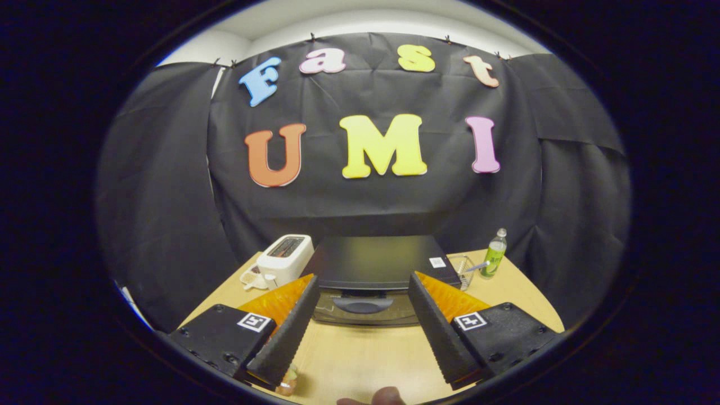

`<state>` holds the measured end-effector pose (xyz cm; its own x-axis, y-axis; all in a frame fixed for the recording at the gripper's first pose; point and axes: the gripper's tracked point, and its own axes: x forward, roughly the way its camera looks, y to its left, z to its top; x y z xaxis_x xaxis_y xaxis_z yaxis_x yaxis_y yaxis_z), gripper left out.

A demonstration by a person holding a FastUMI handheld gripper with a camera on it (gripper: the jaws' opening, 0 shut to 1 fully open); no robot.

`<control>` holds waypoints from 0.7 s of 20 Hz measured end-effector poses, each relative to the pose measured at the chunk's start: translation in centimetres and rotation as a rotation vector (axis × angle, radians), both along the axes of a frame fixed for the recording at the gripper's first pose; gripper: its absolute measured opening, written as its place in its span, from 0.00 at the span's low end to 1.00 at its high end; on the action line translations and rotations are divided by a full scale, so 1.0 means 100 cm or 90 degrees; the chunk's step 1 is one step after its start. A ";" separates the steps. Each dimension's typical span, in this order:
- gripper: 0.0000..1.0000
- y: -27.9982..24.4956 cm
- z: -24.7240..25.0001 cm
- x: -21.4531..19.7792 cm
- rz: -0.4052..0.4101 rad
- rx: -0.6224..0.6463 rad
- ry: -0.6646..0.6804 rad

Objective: Open the toaster oven, put the food inside, and close the toaster oven door.

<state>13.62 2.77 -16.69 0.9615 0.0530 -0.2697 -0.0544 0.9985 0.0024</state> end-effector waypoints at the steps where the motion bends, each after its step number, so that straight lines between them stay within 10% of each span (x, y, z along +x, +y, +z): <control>1: 1.00 0.000 -0.013 0.010 -0.001 -0.004 0.012; 14: 1.00 -0.001 -0.115 0.114 -0.019 -0.039 0.114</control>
<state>25.03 2.68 -28.15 0.8985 0.0033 -0.4390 -0.0291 0.9982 -0.0521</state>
